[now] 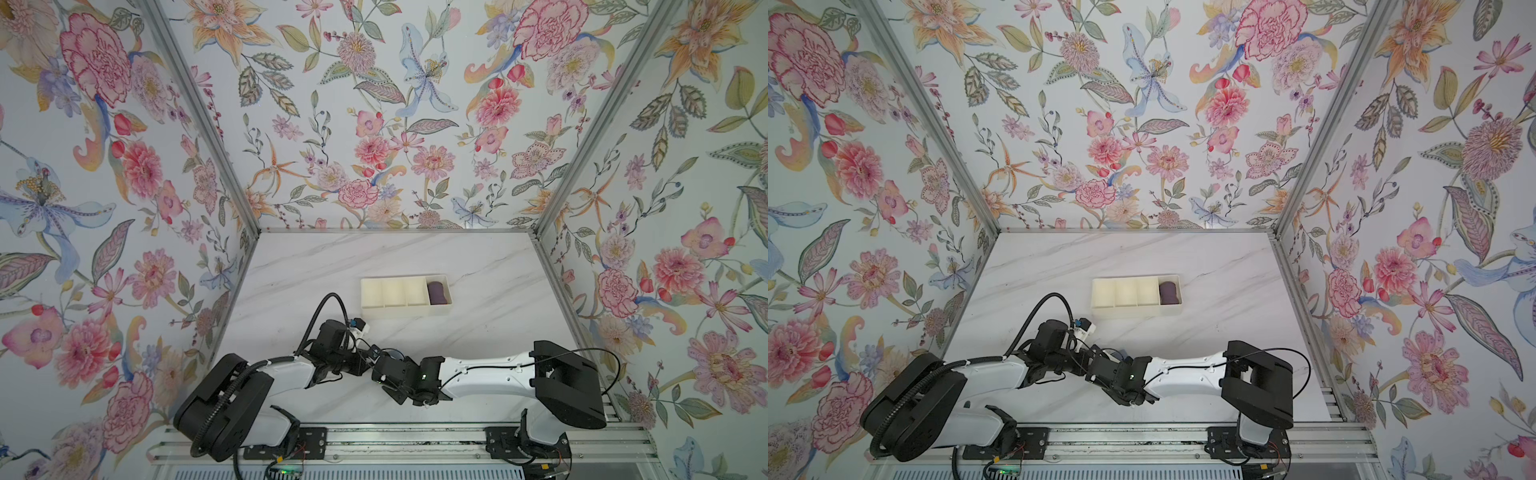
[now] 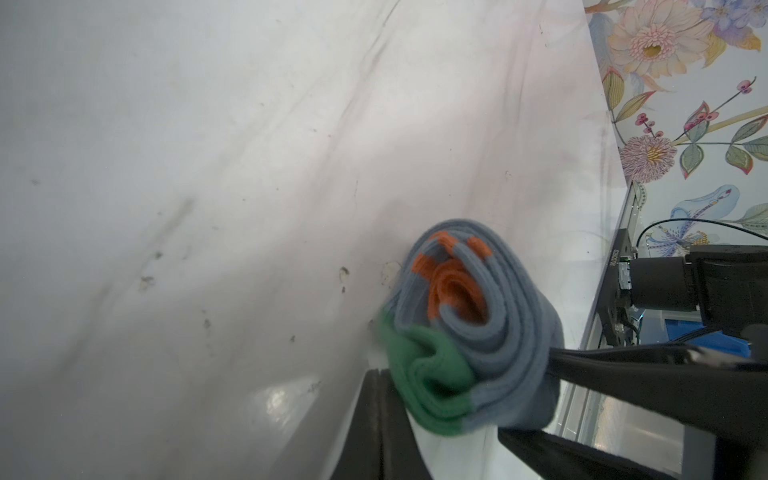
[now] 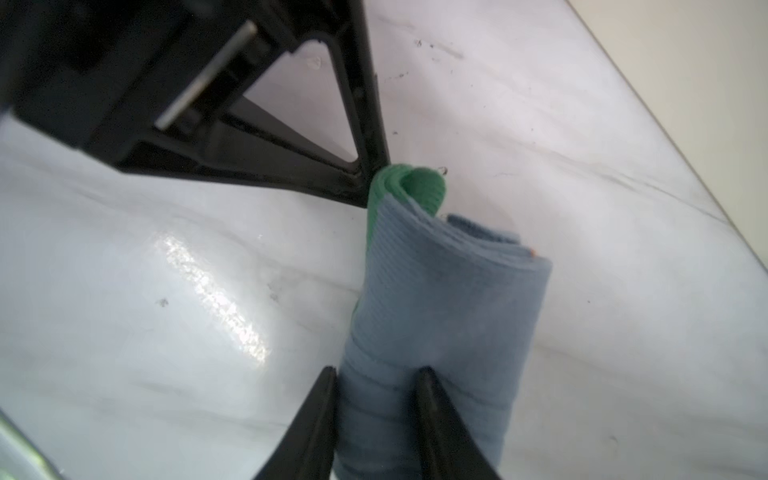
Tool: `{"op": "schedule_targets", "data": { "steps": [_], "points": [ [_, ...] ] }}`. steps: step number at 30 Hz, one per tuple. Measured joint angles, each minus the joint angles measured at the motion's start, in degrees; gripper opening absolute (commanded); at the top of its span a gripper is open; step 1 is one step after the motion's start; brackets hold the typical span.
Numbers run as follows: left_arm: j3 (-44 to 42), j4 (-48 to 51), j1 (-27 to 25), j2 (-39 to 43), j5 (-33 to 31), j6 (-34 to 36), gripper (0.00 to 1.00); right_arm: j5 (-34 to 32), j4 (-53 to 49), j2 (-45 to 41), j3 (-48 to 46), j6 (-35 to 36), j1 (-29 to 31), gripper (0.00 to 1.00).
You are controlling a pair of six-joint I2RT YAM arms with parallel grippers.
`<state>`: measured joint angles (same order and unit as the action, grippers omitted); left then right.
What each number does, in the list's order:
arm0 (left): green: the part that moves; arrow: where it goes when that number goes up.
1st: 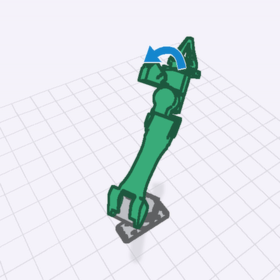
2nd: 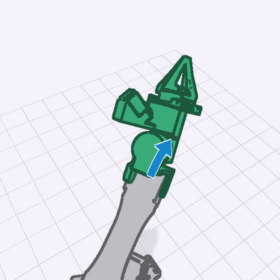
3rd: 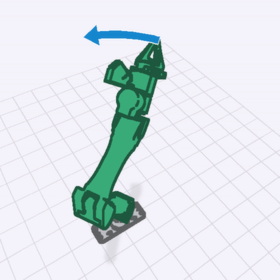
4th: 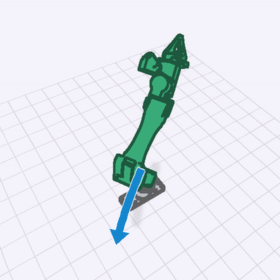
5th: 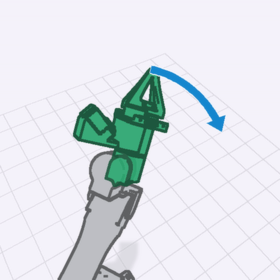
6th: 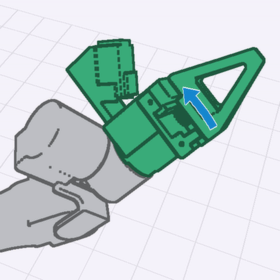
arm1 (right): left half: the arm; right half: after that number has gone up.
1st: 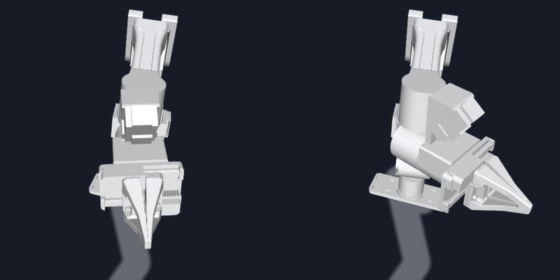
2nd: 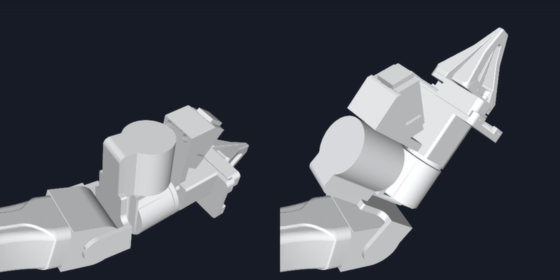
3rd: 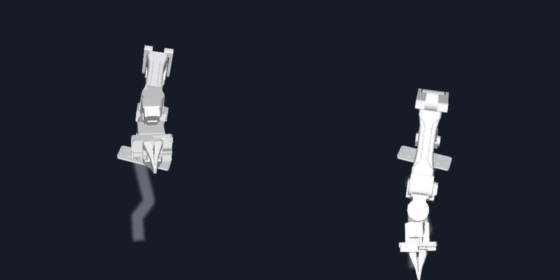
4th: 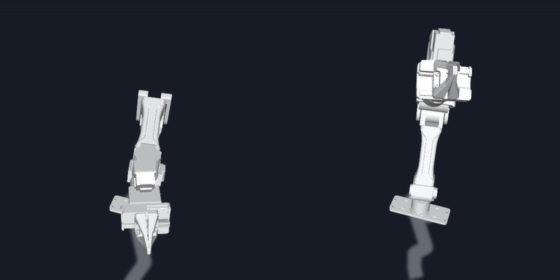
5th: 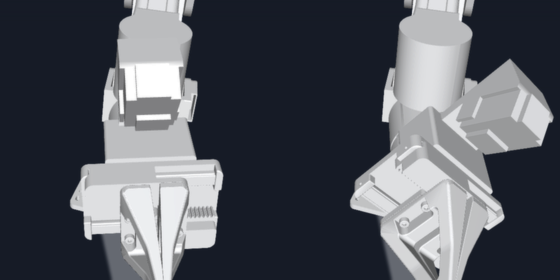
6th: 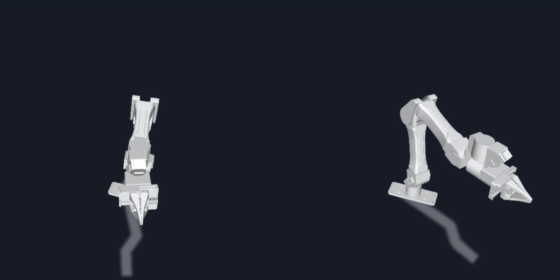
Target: Roll the socks
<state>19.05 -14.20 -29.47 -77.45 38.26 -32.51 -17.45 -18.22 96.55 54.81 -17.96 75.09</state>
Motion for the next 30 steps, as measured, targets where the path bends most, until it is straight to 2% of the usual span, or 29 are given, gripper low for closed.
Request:
{"op": "schedule_targets", "data": {
  "steps": [6, 13, 30],
  "points": [
    [1.9, 3.8, 0.3, 3.4, -1.0, 1.3, 0.0, 6.2, 3.7, -1.5, -2.3, -0.9, -3.0, 0.38],
    [2.0, 4.9, 0.3, 3.6, -1.1, 1.2, 0.0, 13.6, 8.1, -3.2, -5.1, -2.0, -6.0, 0.42],
    [3.3, 5.6, 0.3, 8.2, -1.4, 0.9, 0.0, 29.4, 18.9, -4.7, -11.2, -6.1, -13.3, 0.39]
  ]
}}
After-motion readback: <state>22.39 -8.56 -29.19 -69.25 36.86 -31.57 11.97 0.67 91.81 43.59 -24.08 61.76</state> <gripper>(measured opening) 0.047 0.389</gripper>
